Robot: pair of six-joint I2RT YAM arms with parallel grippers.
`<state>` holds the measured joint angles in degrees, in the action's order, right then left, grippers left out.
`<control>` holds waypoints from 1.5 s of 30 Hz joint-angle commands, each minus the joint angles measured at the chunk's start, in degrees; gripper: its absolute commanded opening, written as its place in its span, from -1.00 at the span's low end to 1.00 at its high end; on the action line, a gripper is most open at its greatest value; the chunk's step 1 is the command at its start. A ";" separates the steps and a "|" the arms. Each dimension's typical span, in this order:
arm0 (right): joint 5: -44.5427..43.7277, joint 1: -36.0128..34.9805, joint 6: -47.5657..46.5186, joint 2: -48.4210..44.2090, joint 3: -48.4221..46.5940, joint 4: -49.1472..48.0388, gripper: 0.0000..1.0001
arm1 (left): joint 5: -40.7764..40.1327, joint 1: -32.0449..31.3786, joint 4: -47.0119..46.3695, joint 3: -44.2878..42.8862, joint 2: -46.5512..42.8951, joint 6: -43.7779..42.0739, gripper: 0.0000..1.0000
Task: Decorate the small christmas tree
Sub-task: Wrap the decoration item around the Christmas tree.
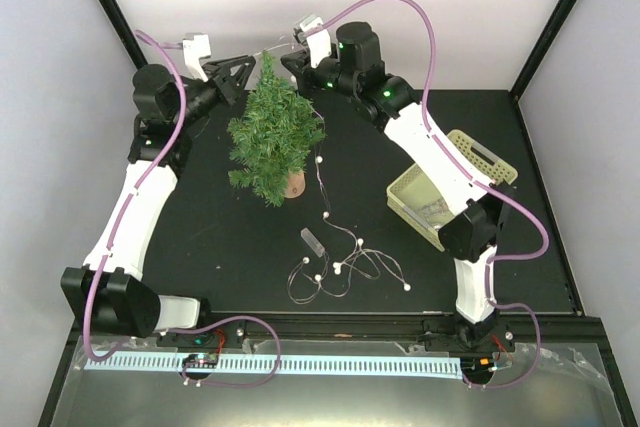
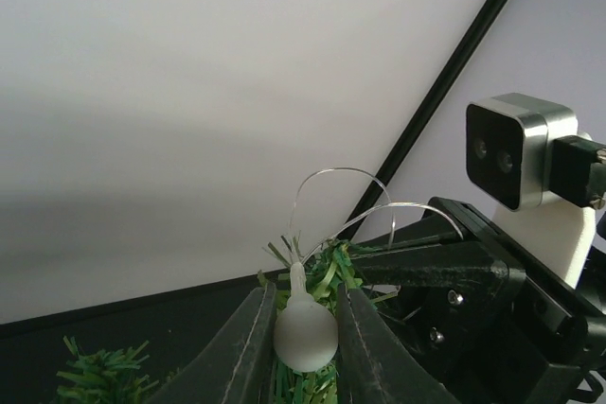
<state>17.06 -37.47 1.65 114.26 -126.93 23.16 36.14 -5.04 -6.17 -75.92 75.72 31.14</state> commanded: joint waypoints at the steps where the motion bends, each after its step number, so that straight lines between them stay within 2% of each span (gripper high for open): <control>1: 1.50 0.19 -1.32 -2.55 -1.16 3.68 -0.96 | 0.47 0.42 1.89 0.50 -1.61 0.42 -0.66; 14: 0.83 0.21 -0.94 0.96 -7.05 8.50 -0.98 | 1.26 0.40 1.30 -0.04 0.72 3.12 -0.66; 19: 0.82 0.23 -0.21 -2.14 -4.78 12.33 -0.94 | 3.58 0.40 1.24 2.20 -1.82 3.25 -0.64; 26: 6.34 0.17 2.14 -4.94 -4.30 17.26 -0.81 | 7.19 0.39 -1.15 5.76 -4.78 5.07 -0.54; 33: 12.77 0.20 4.79 -8.16 0.29 16.45 -0.70 | 8.18 0.41 -0.81 6.83 -5.53 4.46 -0.49; 38: 20.76 0.20 8.63 -8.52 2.40 14.72 -0.51 | 8.64 0.40 -0.65 7.01 -5.72 4.23 -0.49; 42: 21.48 0.12 12.58 -8.61 4.78 11.86 -0.51 | 8.57 0.40 0.45 7.10 -5.80 3.14 -0.50; 45: 20.43 0.18 14.02 -8.29 5.90 10.79 -0.64 | 8.32 0.38 1.48 7.32 -6.24 2.08 -0.50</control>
<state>35.94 -37.47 11.62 106.65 -122.17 36.88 43.68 -4.93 -5.17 -68.82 71.20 34.87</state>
